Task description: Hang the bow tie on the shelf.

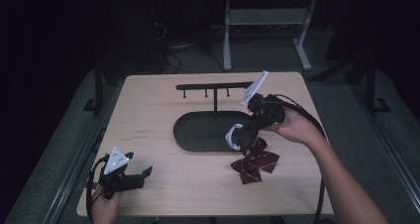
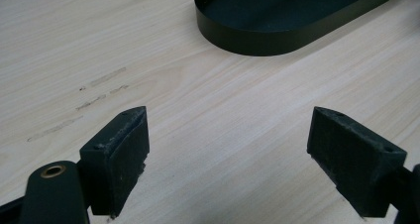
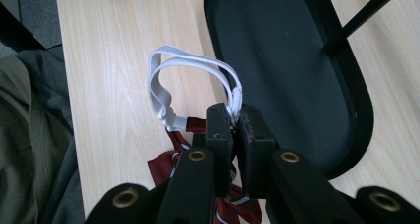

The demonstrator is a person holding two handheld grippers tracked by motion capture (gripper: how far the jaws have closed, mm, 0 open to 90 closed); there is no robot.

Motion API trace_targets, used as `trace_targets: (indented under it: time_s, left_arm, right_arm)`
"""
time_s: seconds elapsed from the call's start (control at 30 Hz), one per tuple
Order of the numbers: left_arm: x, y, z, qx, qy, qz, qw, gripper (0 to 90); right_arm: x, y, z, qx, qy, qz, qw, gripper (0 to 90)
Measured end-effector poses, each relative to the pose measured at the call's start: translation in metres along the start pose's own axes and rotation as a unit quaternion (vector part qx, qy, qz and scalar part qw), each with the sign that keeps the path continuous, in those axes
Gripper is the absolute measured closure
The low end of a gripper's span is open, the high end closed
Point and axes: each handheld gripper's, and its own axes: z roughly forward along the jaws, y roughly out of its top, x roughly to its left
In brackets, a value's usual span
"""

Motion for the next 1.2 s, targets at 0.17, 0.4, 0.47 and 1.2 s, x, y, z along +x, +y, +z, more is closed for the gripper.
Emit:
trace_targets:
  time_s: [0.17, 0.4, 0.47, 1.2]
  left_arm:
    - [0.000, 0.000, 0.000, 0.000, 0.000, 0.001, 1.0000, 16.1]
    - [0.000, 0.000, -0.001, -0.004, 0.000, -0.001, 1.0000, 16.1]
    - [0.000, 0.000, -0.001, -0.003, 0.000, -0.001, 1.0000, 16.1]
    - [0.000, 0.000, -0.001, 0.000, 0.000, 0.000, 1.0000, 16.1]
  right_arm:
    - [-0.001, 0.005, -0.001, 0.002, -0.001, -0.002, 1.0000, 84.1]
    - [-0.005, 0.010, -0.003, -0.004, 0.002, 0.001, 1.0000, 84.0]
    - [-0.006, 0.010, -0.003, -0.008, 0.004, -0.003, 1.0000, 84.1]
    - [-0.014, 0.025, -0.004, -0.004, 0.005, -0.003, 1.0000, 84.0]
